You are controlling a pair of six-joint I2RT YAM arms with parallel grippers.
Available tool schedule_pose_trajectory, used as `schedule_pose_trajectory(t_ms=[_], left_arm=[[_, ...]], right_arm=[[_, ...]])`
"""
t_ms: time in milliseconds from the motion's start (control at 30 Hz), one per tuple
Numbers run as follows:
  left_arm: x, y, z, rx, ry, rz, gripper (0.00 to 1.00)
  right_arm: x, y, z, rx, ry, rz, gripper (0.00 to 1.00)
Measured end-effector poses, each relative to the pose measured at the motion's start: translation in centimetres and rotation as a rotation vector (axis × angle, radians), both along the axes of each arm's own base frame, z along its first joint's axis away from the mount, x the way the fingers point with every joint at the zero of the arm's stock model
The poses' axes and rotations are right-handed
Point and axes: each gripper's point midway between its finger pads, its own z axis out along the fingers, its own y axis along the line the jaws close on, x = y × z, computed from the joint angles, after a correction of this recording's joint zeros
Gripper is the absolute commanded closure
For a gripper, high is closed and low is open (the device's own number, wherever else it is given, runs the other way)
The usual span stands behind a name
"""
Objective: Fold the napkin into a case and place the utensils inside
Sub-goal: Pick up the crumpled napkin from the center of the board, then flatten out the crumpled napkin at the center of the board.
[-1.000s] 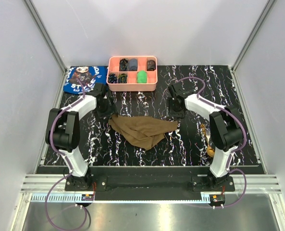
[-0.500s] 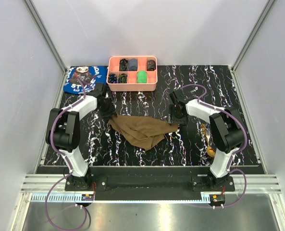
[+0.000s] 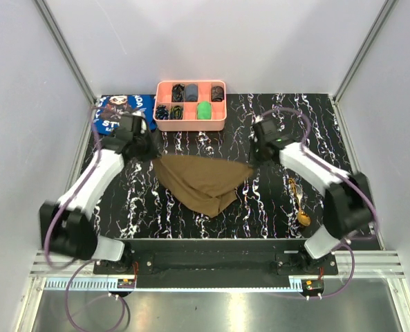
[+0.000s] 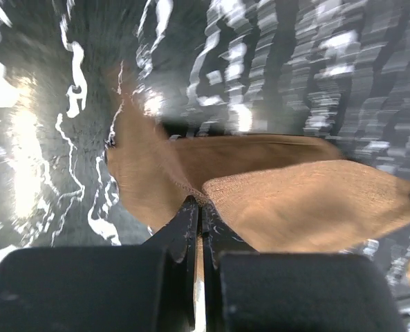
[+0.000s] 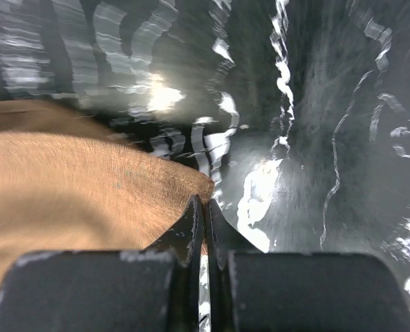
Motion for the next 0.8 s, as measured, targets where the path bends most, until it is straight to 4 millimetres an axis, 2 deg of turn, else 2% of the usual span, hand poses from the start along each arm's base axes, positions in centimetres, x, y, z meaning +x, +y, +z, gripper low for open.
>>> schedule_pose_trajectory(t_ms=[33,100,167,200,300,333,433,533,567,633,700,800], left_arm=[[-0.4,0.2,2.2,-0.009,-0.055,0.002,1.00],[-1.4,0.5,7.4,-0.036,-0.191,0.006,1.00],[-2.9,0.9,12.7,-0.067,-0.339,0.008,1.00],[-4.2,1.2,16.0,-0.088,-0.437,0.009,1.00],[-8.8,2.2,24.8,-0.144,-0.713,0.001,1.00],[-10.6,2.6,27.4,-0.161,-0.799,-0.005,1.00],[-16.5,3.5,33.8,-0.215,-1.035,-0.032,1.00],[-22.1,4.0,38.6,-0.266,-1.231,-0.074,1.00],[-23.2,4.1,39.6,-0.277,-1.268,-0.084,1.00],[-24.1,4.1,40.6,-0.293,-1.304,-0.095,1.00],[-23.4,4.0,40.3,-0.299,-1.281,-0.086,1.00],[-19.5,3.9,37.8,-0.271,-1.156,-0.028,1.00]], right_arm=[[0.1,0.1,1.9,0.019,-0.039,0.010,1.00],[0.3,0.5,7.5,0.084,-0.166,0.033,1.00],[-0.6,0.9,14.3,0.183,-0.321,0.074,1.00],[-1.6,1.0,18.0,0.238,-0.406,0.101,1.00],[-6.5,0.9,28.3,0.404,-0.651,0.222,1.00],[-8.2,0.9,30.8,0.446,-0.711,0.261,1.00],[-15.1,0.6,38.3,0.596,-0.887,0.427,1.00],[-20.8,0.2,42.8,0.699,-1.000,0.556,1.00],[-22.0,0.0,43.8,0.723,-1.022,0.581,1.00],[-22.9,-0.1,44.6,0.747,-1.037,0.589,1.00],[-21.9,-0.3,44.3,0.742,-1.019,0.538,1.00],[-17.6,-0.2,41.4,0.678,-0.926,0.394,1.00]])
